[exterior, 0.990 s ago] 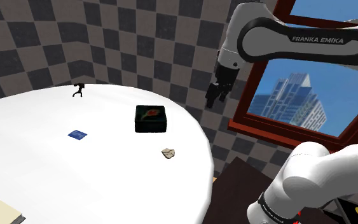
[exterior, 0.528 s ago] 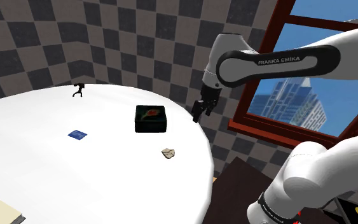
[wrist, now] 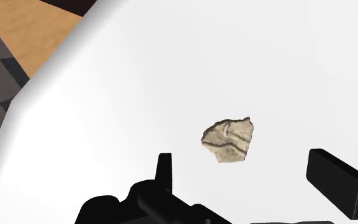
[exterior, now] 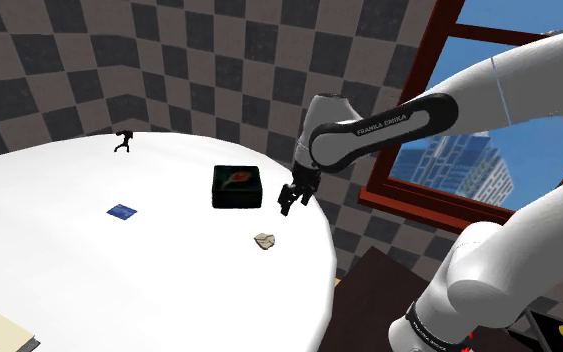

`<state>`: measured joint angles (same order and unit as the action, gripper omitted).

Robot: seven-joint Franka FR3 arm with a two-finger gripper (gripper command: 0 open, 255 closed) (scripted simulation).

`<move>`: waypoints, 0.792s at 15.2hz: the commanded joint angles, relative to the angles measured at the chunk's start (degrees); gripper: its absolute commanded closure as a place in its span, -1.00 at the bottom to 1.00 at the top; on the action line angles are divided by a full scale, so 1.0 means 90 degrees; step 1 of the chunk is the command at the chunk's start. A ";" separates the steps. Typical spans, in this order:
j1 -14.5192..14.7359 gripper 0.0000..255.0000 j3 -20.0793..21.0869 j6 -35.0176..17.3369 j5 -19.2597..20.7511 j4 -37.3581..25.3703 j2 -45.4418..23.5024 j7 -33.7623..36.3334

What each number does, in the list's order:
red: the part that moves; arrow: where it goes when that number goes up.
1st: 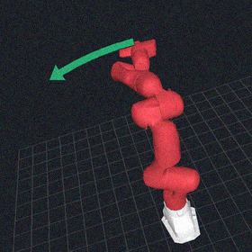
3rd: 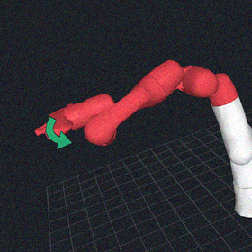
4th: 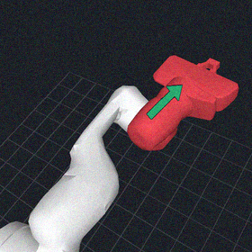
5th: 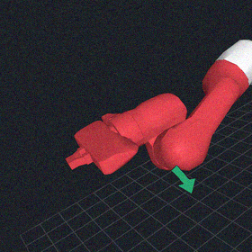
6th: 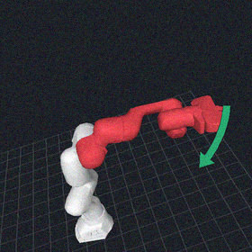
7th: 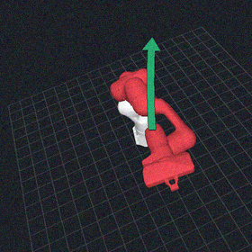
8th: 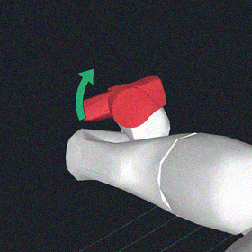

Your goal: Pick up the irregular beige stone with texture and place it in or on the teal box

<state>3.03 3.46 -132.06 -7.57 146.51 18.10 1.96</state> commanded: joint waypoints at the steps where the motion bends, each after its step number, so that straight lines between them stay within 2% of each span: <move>1: 0.0055 -1.00 0.0014 -0.0404 -0.0123 -0.0147 -0.0537 -0.0045; 9: 0.0272 -1.00 0.0142 -0.1839 -0.0772 -0.0666 -0.2491 -0.0374; 12: 0.0287 -1.00 0.0173 -0.2093 -0.0831 -0.0666 -0.2743 -0.0415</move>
<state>5.52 4.89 -149.92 -14.78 140.58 -5.61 -1.65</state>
